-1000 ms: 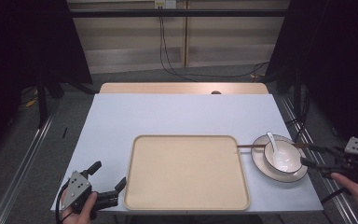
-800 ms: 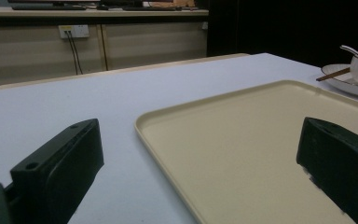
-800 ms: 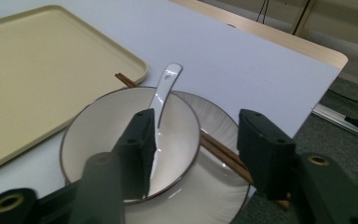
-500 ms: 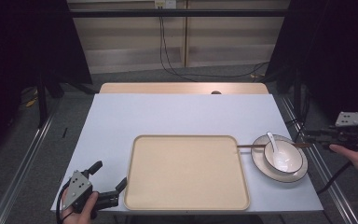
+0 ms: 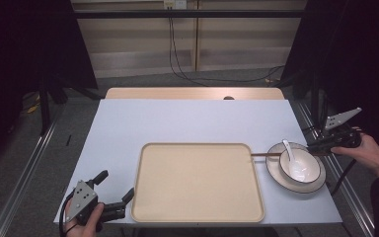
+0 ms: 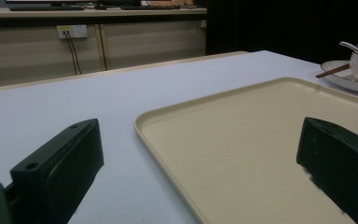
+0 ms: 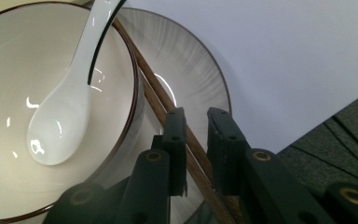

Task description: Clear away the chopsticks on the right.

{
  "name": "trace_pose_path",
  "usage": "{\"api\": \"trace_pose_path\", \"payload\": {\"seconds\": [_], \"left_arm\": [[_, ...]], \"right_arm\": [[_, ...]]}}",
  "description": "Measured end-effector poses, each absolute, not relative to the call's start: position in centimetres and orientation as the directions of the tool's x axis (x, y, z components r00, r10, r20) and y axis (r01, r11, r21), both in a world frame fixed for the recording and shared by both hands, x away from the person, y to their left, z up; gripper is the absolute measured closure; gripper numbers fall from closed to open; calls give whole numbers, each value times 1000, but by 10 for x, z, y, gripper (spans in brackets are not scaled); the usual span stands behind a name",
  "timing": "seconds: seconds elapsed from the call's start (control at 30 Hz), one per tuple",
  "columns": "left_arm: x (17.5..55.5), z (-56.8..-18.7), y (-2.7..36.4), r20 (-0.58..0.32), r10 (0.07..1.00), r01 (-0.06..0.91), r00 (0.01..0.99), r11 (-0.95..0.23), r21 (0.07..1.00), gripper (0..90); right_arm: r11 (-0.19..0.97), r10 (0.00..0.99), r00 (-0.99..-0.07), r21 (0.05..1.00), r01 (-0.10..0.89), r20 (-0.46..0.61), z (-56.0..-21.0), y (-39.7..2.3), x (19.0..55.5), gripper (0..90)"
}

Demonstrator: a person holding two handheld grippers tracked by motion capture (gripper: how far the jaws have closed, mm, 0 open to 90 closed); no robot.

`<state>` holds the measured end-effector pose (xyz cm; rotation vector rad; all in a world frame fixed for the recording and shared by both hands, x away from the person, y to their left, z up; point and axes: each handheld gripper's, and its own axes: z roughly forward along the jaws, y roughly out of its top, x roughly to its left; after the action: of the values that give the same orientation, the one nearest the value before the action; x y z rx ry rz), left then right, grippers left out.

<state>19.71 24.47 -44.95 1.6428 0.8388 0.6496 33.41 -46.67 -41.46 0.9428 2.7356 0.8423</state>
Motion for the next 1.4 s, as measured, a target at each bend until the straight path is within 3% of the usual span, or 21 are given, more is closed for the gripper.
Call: {"api": "trace_pose_path", "payload": {"seconds": [0.33, 0.97, 1.4], "left_arm": [[196, -449, 245, -5, 803, 184, 596, -130, 974, 5], [197, -449, 246, -8, 801, 180, 599, -125, 976, 5], [196, -448, 247, 9, 802, 159, 597, -129, 979, 5]], "right_arm": [[690, 577, -814, 489, 534, 74, -421, -462, 339, 773], [701, 555, -830, 504, 504, 56, -425, -457, 345, 805], [744, 478, -878, 515, 425, 33, -433, -447, 353, 807]]}}
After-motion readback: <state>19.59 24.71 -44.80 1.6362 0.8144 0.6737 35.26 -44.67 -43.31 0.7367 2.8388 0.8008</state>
